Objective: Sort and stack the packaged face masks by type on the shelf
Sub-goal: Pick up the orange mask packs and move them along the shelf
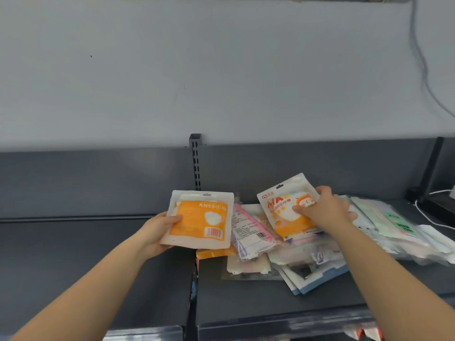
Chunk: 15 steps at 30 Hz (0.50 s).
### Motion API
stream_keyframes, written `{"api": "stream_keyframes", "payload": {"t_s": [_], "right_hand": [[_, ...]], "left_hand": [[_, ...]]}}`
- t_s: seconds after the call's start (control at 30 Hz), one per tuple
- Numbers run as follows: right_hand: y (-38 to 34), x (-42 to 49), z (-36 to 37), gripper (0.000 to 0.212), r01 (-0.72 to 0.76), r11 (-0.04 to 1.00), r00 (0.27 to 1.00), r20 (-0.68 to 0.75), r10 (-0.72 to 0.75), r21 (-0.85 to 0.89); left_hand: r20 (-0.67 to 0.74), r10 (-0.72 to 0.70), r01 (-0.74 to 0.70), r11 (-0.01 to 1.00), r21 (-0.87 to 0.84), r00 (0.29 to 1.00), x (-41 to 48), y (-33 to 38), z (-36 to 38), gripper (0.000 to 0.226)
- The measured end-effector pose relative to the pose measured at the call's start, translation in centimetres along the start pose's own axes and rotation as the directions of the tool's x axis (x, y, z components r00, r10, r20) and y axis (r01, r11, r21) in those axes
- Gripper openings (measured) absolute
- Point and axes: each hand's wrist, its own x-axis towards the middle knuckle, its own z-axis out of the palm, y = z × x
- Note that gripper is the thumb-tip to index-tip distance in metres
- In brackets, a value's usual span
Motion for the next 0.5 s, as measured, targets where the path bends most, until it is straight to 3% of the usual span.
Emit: {"api": "stream_keyframes", "payload": {"t_s": [0.07,0.17,0.27,0.33,0.43,0.5], "right_hand": [[-0.6,-0.4,-1.0,0.068,0.047,0.963,0.996,-0.082,-0.026,0.266],[-1.9,-1.3,-2.0,0.047,0.126,0.71,0.99,-0.133,-0.045,0.693],[-4.2,-2.9,-2.1,0.039,0.163,0.506,0.984,-0.178,-0.019,0.847],[-5.9,-4.5,-0.9,0.035,0.151,0.436,0.988,-0.149,-0.039,0.887],[-8.3,-7.4,3.2,0.032,0.078,0.573,0.982,0.037,-0.186,0.816],[-8.9,-9.2,5.4,0.037,0.067,0.71,0.919,0.234,-0.318,0.702]], "left_hand": [[0.033,-0.006,0.006,1.0,-0.001,0.999,-0.2,0.1,0.4,0.032],[0.071,-0.011,0.009,1.0,0.024,0.997,-0.1,0.3,1.0,0.033],[0.069,-0.044,0.041,0.998,0.039,0.997,0.0,0.1,1.8,0.036],[0.07,-0.058,0.058,0.998,-0.004,0.996,0.2,-0.2,2.3,0.038],[0.165,-0.084,0.096,0.994,-0.061,0.983,0.3,-0.5,2.9,0.062],[0.193,-0.061,0.068,0.997,-0.033,0.979,0.2,-0.7,3.3,0.06]]}}
